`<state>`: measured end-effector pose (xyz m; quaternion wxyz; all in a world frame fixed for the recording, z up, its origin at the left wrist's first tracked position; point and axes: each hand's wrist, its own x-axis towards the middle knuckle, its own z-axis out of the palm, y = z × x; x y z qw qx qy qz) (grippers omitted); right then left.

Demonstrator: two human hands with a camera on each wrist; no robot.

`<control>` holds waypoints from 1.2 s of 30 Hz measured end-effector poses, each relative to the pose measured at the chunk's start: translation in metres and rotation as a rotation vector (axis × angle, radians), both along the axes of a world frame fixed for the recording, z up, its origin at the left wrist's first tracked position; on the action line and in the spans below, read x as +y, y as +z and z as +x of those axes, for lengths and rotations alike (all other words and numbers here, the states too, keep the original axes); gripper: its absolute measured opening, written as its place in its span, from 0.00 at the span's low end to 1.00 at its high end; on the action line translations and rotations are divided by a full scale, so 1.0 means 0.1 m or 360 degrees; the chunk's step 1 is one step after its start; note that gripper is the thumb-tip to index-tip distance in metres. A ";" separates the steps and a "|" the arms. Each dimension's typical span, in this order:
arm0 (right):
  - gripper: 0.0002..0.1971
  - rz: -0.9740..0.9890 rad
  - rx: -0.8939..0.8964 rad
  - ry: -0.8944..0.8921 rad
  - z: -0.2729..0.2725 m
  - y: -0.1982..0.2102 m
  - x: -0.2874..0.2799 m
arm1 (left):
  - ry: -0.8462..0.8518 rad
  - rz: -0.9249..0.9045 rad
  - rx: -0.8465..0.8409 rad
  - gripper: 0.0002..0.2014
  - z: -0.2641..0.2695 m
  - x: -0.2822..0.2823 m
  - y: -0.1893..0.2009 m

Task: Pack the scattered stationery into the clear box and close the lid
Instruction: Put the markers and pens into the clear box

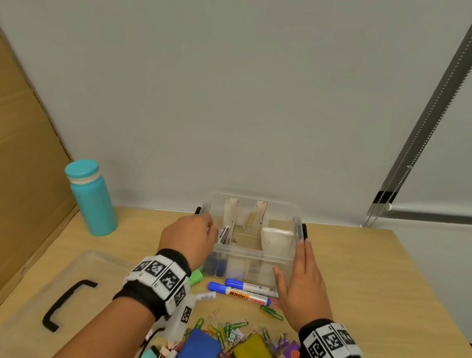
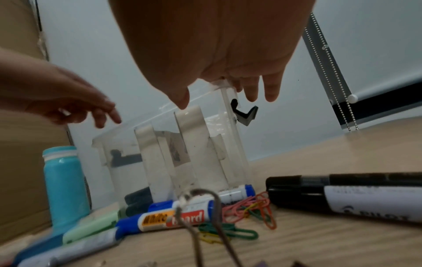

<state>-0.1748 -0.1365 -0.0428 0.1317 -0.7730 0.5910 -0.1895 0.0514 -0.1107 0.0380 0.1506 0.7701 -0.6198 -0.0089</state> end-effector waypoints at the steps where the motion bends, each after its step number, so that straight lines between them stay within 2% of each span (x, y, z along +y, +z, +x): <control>1: 0.38 0.0006 -0.0045 0.0018 -0.02 -0.01 0.01 | -0.0033 -0.0041 0.0046 0.11 0.00 0.12 -0.02; 4: 0.33 -0.0088 -0.0251 -0.0013 -0.04 -0.04 0.11 | -0.0163 -0.0072 0.0111 0.09 0.01 0.45 -0.16; 6: 0.24 -0.0294 -0.0372 -0.0116 -0.07 -0.05 0.21 | -0.0272 0.0014 0.0085 0.09 0.01 0.56 -0.31; 8: 0.14 -0.0431 -0.0330 -0.0191 -0.10 -0.05 0.26 | -0.0394 0.0163 0.0001 0.11 -0.03 0.55 -0.48; 10: 0.08 -0.0290 -0.0191 -0.0184 -0.14 -0.06 0.21 | -0.0522 0.0396 -0.0133 0.16 -0.08 0.45 -0.66; 13: 0.10 0.0197 0.0151 -0.0103 -0.18 -0.08 0.02 | -0.0619 0.0676 -0.0387 0.29 -0.20 0.28 -0.79; 15: 0.14 0.0385 0.0366 0.0029 -0.15 -0.07 -0.08 | -0.0635 0.0712 -0.0484 0.29 -0.30 0.21 -0.81; 20: 0.17 0.0392 0.0863 0.0242 0.06 -0.07 -0.13 | -0.0585 0.0745 -0.0542 0.22 -0.39 0.10 -0.84; 24: 0.17 0.0387 0.0986 0.0215 0.14 -0.11 -0.14 | -0.0555 0.0781 -0.0561 0.19 -0.42 0.06 -0.83; 27: 0.18 0.0416 0.0894 0.0192 0.13 -0.10 -0.11 | -0.0547 0.0767 -0.0560 0.18 -0.41 0.07 -0.85; 30: 0.16 0.0504 0.0646 0.0132 0.05 -0.03 -0.06 | -0.0517 0.0719 -0.0554 0.18 -0.37 0.09 -0.86; 33: 0.07 0.0512 0.0135 0.0106 -0.05 0.09 0.00 | -0.0470 0.0709 -0.0497 0.20 -0.29 0.15 -0.78; 36: 0.05 0.0493 -0.0513 0.0199 -0.09 0.23 0.07 | -0.0462 0.0656 -0.0365 0.19 -0.19 0.28 -0.70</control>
